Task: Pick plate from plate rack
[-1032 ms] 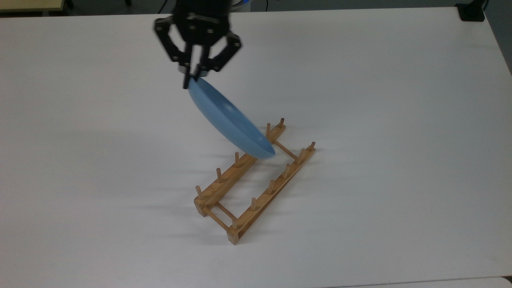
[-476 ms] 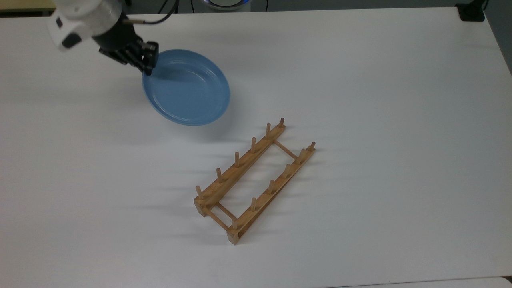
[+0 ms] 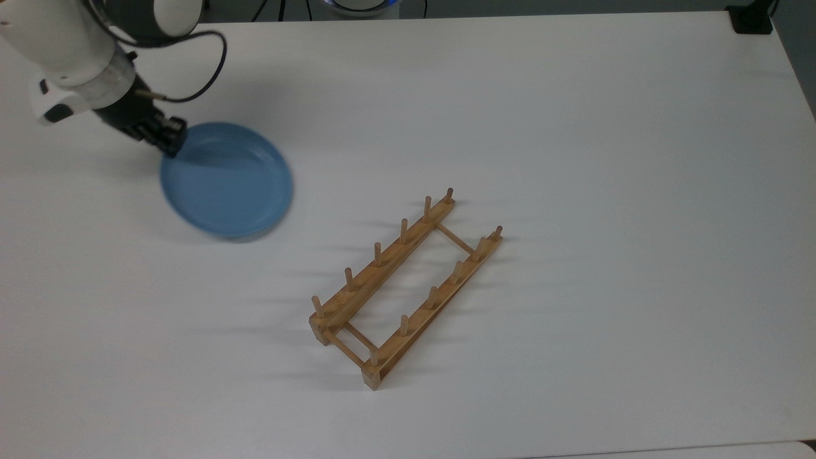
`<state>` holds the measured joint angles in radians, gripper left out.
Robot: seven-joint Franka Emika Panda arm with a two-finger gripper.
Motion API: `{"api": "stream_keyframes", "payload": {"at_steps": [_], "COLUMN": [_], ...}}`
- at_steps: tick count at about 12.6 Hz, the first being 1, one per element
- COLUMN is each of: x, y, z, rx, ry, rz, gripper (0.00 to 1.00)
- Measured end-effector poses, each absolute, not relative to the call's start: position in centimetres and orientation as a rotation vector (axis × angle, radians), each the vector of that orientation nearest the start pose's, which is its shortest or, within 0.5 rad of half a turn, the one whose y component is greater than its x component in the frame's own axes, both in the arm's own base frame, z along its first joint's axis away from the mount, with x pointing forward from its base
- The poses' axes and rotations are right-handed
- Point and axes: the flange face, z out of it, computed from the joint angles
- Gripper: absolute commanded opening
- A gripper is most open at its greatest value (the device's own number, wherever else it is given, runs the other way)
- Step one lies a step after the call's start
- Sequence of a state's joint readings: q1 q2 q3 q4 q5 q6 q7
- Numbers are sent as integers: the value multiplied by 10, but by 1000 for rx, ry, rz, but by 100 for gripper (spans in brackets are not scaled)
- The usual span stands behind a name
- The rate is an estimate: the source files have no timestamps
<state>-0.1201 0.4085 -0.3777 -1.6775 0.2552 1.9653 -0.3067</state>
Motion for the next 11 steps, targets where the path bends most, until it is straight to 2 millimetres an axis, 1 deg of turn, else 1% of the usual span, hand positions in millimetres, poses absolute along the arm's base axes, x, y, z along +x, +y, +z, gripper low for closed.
{"api": "stream_keyframes", "payload": {"at_steps": [1,2,3,4,5,7,9,10,11], "x": [593,594,594,593,593,593,594,600,605], "y": [-287,-296,-303,-307,-308,-310,-312,-305,-287], "z": [360,352,343,338,336,336,344,360,388], "rx": [-3016,-3023,-3030,-3033,-3034,-3038,-3045,-3049,-3065], "ry": [455,476,493,501,503,502,503,484,447], "rz": [36,27,22,26,30,31,12,-22,-20], "gripper": [35,60,79,87,99,100,100,100,100]}}
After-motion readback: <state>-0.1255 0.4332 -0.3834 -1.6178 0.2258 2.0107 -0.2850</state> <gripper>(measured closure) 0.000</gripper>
